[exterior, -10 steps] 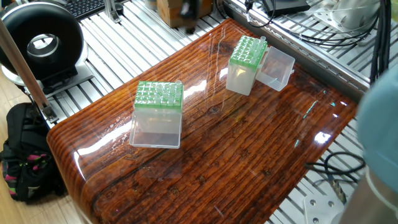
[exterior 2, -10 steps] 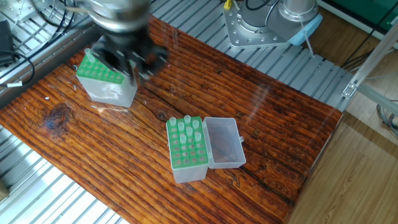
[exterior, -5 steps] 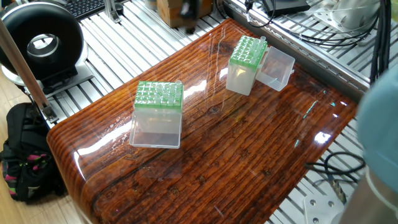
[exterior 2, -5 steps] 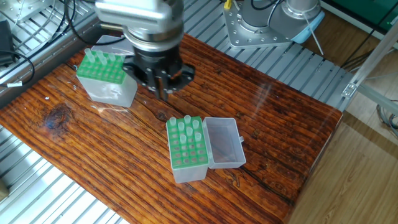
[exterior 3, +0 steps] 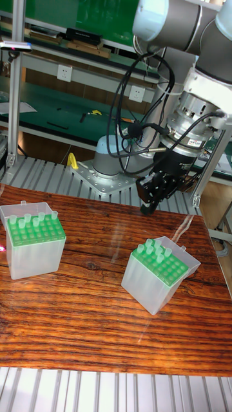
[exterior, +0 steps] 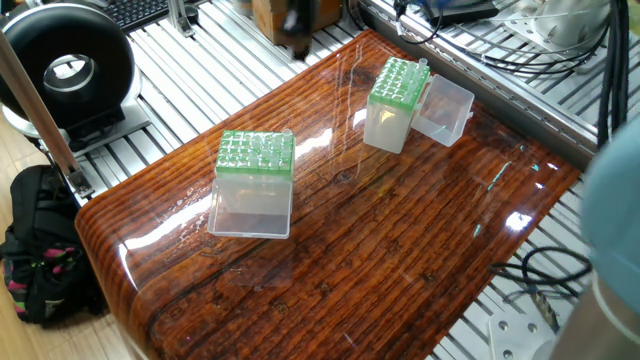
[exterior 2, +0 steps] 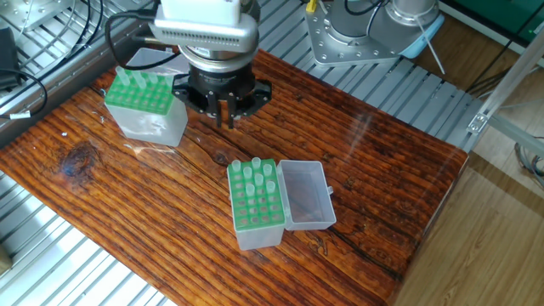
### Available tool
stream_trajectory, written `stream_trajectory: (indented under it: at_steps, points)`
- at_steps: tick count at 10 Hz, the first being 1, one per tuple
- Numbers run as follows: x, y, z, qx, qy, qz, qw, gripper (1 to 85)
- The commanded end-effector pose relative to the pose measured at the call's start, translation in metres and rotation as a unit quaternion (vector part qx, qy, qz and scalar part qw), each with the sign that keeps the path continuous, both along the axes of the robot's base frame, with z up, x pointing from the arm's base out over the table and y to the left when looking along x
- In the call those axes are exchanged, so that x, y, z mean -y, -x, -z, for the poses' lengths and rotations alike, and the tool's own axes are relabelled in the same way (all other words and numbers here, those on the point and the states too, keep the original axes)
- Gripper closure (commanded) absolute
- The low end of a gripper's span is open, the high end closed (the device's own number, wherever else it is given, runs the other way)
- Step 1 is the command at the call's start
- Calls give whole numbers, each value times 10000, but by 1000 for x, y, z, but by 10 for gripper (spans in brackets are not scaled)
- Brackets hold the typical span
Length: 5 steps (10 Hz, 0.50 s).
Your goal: Transfer all large pipette tips from one holder to another
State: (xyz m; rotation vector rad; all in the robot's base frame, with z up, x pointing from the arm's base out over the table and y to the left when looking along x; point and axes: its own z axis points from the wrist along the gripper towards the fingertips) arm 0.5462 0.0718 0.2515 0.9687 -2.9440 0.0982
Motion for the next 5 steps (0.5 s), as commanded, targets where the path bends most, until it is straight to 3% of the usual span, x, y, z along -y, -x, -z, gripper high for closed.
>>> stream_trajectory:
  at_steps: [1, 2, 3, 5]
  points:
    - [-26, -3, 9, 16, -303, 202, 9993, 617]
    - [-33, -11, 21, 127, -228, 373, 9990, 610]
    - [-38, -11, 31, 122, -202, 664, 9975, 610]
    - [-50, -24, 59, 300, -300, 832, 9956, 553]
